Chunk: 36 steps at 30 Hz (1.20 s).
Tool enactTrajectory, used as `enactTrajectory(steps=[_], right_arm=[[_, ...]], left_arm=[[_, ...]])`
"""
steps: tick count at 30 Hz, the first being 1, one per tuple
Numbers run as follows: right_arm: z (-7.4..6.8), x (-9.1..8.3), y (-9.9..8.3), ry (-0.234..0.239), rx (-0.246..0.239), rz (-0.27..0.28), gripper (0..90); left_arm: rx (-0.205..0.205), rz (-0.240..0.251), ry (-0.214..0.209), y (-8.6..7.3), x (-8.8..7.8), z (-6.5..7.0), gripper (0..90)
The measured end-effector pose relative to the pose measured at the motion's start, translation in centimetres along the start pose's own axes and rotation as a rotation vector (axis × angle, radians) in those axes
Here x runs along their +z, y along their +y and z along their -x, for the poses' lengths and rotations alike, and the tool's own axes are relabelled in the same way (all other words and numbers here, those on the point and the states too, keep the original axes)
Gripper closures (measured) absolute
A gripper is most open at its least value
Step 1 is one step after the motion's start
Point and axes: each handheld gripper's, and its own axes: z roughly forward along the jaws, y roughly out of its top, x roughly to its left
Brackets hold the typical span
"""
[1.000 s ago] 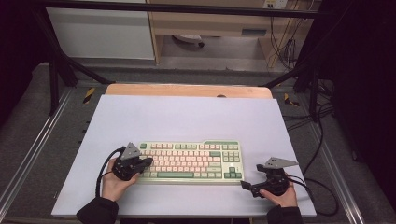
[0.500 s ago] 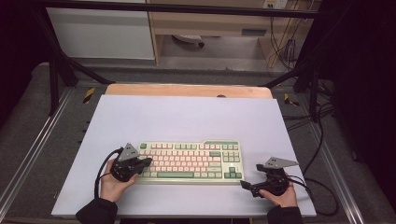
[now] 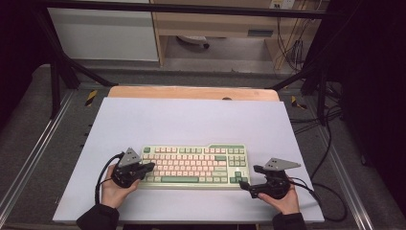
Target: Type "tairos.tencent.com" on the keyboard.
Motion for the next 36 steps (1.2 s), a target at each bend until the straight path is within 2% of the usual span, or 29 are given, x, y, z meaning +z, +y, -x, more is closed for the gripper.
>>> enactTrajectory(steps=[8, 9, 13, 15, 23, 24, 33, 36], right_arm=[[-1.0, 1.4, 1.2, 0.028, -0.03, -0.006, 27.3], [-1.4, 1.6, 1.5, 0.036, -0.046, -0.007, 31.7], [-1.8, 2.0, 1.8, 0.052, -0.057, -0.006, 37.7], [-2.1, 2.4, 2.2, 0.067, -0.059, -0.008, 44.1], [-3.3, 3.6, 3.5, 0.091, -0.079, 0.003, 56.5], [-3.7, 4.0, 3.8, 0.087, -0.087, -0.002, 60.8], [-4.6, 5.1, 5.2, 0.095, -0.088, 0.015, 74.0], [-5.0, 5.9, 5.8, 0.097, -0.081, 0.007, 77.8]], left_arm=[[-0.006, 0.005, 0.001, 0.0, -0.1, -0.2, 89.8], [-0.007, 0.006, 0.0, 0.0, -0.2, -0.2, 89.8], [-0.006, 0.007, -0.002, 0.0, -0.2, -0.2, 89.8], [-0.007, 0.005, -0.003, 0.0, -0.1, -0.3, 89.8], [-0.008, 0.006, -0.005, 0.0, -0.1, -0.3, 89.8], [-0.007, 0.006, -0.006, 0.0, -0.1, -0.3, 89.8], [-0.005, 0.006, -0.007, 0.0, 0.0, -0.3, 89.8], [-0.005, 0.005, -0.008, -0.1, 0.0, -0.2, 89.8]])
